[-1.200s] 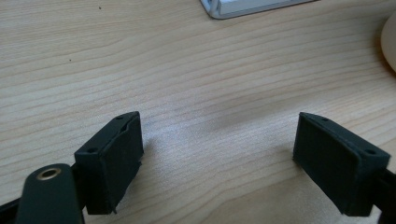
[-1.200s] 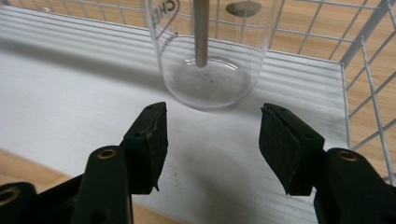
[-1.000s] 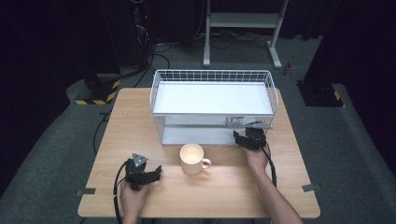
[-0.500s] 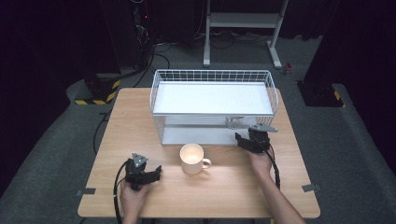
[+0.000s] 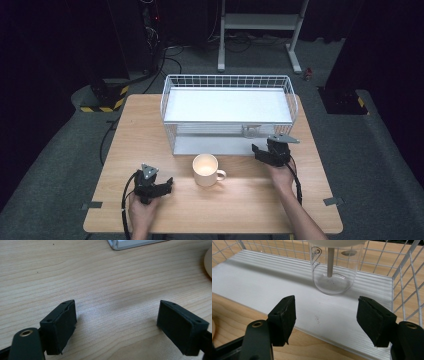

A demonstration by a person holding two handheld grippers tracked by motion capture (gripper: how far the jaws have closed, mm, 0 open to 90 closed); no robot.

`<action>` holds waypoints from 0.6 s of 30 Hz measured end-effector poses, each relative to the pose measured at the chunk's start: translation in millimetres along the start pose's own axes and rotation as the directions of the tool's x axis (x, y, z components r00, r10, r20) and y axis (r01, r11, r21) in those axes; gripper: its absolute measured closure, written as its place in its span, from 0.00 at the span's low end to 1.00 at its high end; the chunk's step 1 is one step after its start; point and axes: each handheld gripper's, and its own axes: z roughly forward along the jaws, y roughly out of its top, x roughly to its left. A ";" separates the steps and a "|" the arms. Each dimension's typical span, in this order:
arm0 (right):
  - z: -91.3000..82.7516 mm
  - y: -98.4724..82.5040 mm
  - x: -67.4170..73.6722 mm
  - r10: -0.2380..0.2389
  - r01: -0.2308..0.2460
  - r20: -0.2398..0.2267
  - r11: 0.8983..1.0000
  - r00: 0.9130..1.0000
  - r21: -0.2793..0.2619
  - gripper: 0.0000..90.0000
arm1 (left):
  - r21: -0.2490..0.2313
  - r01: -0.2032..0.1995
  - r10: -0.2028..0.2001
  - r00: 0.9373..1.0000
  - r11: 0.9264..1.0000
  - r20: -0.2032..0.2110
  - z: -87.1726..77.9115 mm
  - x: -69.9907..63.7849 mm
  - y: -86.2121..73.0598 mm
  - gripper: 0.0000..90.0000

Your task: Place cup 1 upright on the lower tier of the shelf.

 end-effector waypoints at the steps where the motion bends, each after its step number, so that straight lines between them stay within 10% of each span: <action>1: -2.4 0.4 0.2 -0.003 0.003 0.002 1.000 1.000 -0.003 0.34 | 0.000 0.000 0.000 1.000 1.000 0.000 0.0 0.0 0.0 0.18; 18: -13.9 -8.5 -4.7 0.016 -0.016 -0.002 1.000 1.000 -0.021 0.33 | 0.000 -0.002 0.002 1.000 1.000 0.000 0.0 0.1 0.0 0.18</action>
